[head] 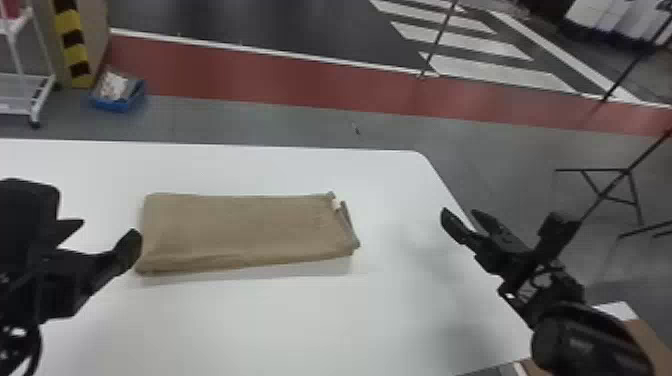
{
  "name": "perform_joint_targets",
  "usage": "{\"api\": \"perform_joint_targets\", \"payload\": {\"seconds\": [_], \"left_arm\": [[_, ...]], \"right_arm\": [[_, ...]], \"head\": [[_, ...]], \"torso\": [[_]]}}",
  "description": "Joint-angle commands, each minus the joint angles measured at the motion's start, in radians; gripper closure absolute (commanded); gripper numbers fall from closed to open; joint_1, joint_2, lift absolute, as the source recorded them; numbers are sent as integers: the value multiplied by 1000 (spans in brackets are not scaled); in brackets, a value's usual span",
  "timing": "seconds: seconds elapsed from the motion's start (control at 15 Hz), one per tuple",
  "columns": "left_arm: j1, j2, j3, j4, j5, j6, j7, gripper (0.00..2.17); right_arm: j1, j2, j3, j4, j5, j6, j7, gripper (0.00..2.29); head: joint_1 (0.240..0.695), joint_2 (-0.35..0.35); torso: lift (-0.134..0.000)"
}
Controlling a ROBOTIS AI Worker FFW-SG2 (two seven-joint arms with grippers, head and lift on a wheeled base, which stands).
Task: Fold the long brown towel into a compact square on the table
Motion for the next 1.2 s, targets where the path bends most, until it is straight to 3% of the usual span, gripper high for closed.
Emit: {"api": "perform_joint_targets", "payload": {"seconds": [0.0,0.27,0.4,0.47,0.53,0.6,0.67,1.13], "left_arm": [[-62,3,-12,46,4,-7,-14,87],[-207,-17,-133,234,7,-102,-26,87],[-257,-46,-179,314,8,-154,-40,248],[-279,-64,-190,349,7,-154,-72,684],[-294,-73,-207,362,11,-151,-68,1534],[-299,-78,-220,372,7,-151,-65,2044],[-306,-78,-222,374,11,-142,-72,2132],[-346,-90,-225,465,38,-62,-82,2132]], "right_arm": [[-31,17,51,-24,19,57,-16,181],[-53,73,131,-126,54,182,-47,184],[-68,83,158,-126,59,201,-65,184],[-85,87,170,-125,62,225,-65,184],[-96,90,186,-123,67,253,-65,184],[-96,95,197,-123,70,265,-65,184],[-96,98,203,-123,70,265,-66,184],[-197,99,269,-73,105,391,-66,184]], "head": [[695,-350],[695,-289],[695,-276],[695,-276],[695,-280],[695,-282],[695,-281],[695,-256]], "torso": [[-128],[-128],[-128],[-128],[-128],[-128],[-128],[-128]]}}
